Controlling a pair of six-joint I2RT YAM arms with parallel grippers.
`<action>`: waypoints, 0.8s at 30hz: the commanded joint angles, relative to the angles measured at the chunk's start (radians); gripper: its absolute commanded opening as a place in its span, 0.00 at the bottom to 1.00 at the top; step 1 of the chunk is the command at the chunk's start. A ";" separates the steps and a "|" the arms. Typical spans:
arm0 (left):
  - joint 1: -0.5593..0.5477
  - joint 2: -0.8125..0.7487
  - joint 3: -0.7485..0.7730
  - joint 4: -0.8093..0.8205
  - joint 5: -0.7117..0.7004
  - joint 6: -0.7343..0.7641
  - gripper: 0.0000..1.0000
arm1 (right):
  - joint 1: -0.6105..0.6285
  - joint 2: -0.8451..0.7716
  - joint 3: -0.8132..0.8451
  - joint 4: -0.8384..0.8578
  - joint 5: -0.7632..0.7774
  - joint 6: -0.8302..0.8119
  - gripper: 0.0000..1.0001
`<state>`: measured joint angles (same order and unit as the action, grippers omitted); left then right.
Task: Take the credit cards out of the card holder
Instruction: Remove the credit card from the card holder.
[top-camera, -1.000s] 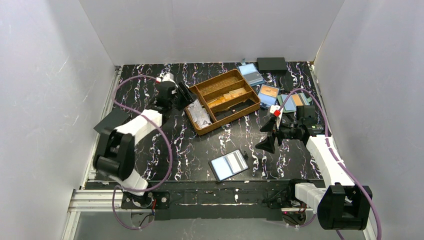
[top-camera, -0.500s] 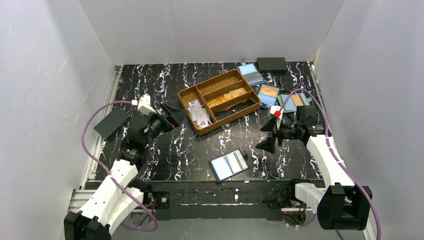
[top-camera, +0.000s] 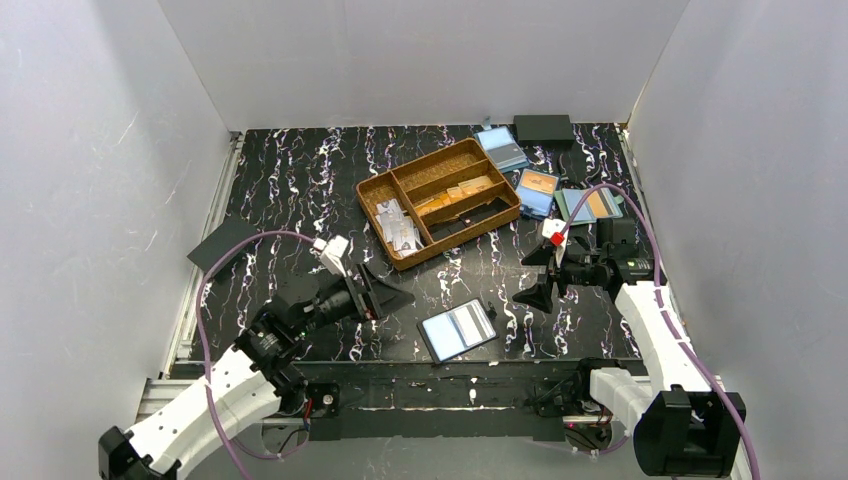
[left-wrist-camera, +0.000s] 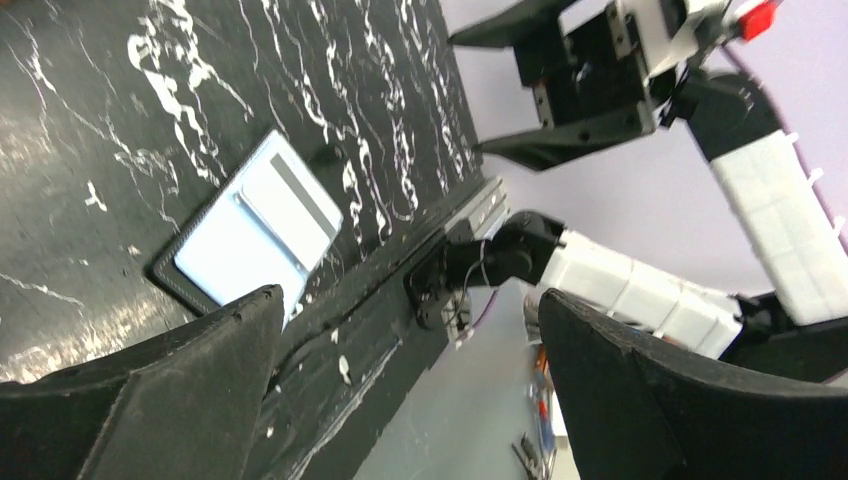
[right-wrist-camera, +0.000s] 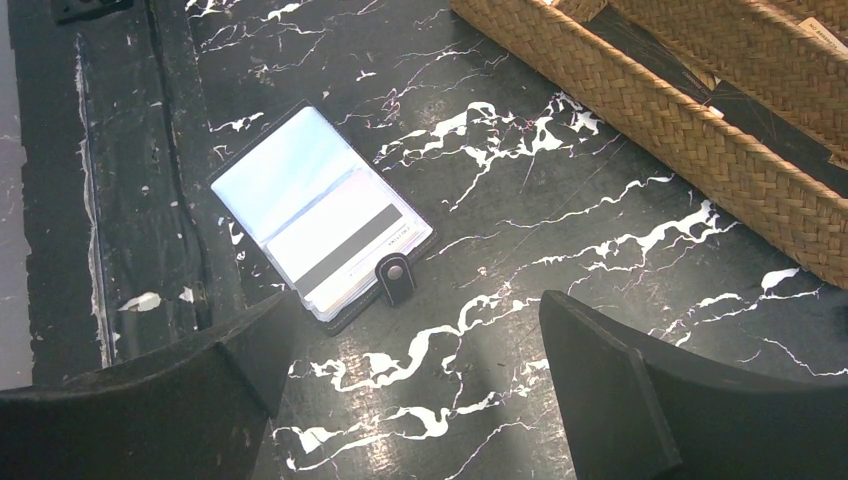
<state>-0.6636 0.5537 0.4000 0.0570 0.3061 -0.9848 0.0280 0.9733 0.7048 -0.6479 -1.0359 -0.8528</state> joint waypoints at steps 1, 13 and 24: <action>-0.143 0.014 -0.023 -0.044 -0.201 -0.025 0.98 | -0.003 -0.004 -0.008 0.008 -0.023 -0.015 0.98; -0.482 0.233 0.038 -0.023 -0.534 -0.103 0.98 | -0.003 0.008 -0.010 0.026 -0.022 0.014 0.98; -0.599 0.351 0.073 -0.012 -0.635 -0.147 0.98 | -0.003 0.035 0.008 0.014 -0.063 0.044 0.98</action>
<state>-1.2461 0.8715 0.4240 0.0372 -0.2523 -1.1122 0.0273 0.9939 0.7033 -0.6460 -1.0504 -0.8318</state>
